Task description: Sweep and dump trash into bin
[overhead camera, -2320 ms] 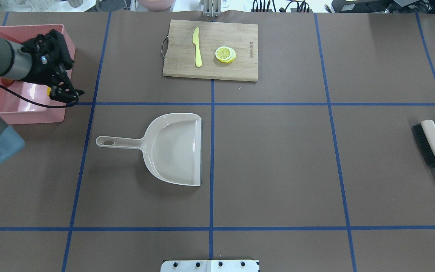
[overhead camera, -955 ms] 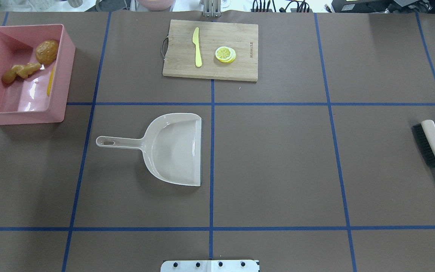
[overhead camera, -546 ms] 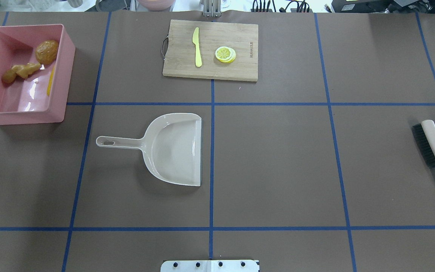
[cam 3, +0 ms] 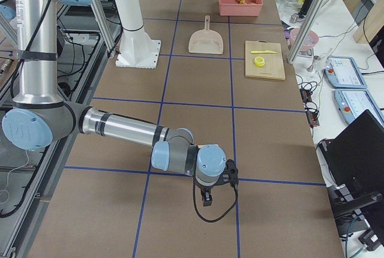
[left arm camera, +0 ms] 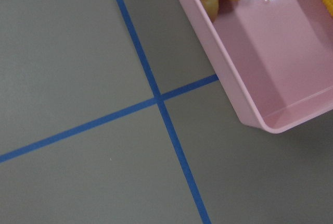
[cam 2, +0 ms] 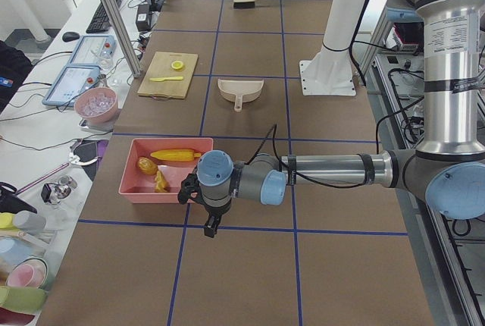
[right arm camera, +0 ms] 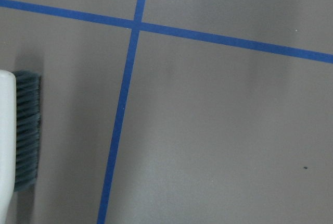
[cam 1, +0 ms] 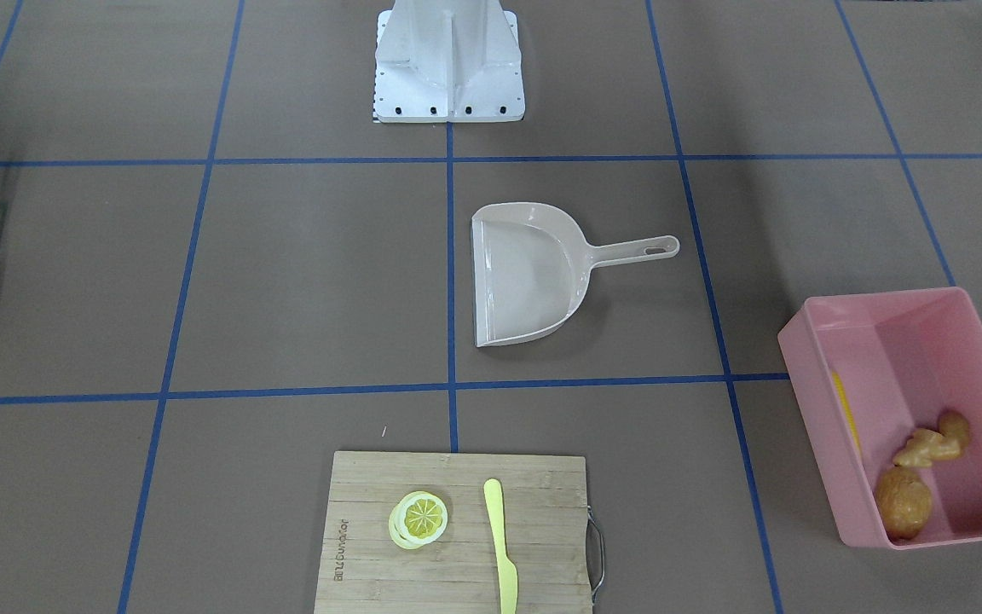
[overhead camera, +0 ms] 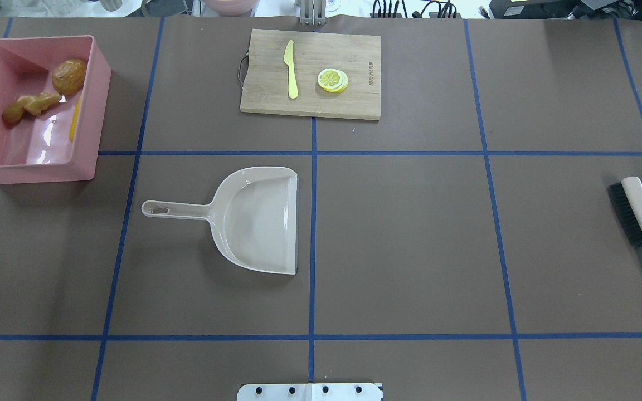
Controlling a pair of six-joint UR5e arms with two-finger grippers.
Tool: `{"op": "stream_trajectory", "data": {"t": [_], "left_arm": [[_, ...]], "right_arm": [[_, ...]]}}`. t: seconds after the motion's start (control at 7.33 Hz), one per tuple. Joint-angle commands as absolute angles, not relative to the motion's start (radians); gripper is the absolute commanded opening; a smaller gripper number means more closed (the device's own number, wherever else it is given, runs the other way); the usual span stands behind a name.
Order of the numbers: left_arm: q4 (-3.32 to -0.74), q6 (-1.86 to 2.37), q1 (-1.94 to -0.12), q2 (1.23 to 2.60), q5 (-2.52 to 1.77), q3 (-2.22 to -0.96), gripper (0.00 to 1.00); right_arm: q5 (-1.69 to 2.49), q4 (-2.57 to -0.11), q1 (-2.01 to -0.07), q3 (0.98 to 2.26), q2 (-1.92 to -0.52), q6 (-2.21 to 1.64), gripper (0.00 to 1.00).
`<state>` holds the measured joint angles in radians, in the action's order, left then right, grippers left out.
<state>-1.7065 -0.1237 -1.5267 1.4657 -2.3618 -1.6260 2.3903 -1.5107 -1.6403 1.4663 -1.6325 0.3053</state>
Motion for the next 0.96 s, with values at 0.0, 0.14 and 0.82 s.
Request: {"op": "stream_trajectory", "data": {"t": [0.0, 0.14, 0.82], "left_arm": [[-1.579, -0.129, -1.583, 1.48, -2.414, -1.646, 0.98], [-1.577, -0.129, -1.585, 1.489, -2.416, -1.641, 0.98], [-1.589, -0.12, -1.589, 1.506, -2.407, -1.612, 0.98]], "right_arm": [[2.36, -1.509, -1.64, 1.468, -1.628, 0.305, 1.0], [2.326, -1.509, -1.64, 1.468, -1.628, 0.305, 1.0], [2.322, -1.509, -1.64, 1.468, -1.628, 0.299, 1.0]]}}
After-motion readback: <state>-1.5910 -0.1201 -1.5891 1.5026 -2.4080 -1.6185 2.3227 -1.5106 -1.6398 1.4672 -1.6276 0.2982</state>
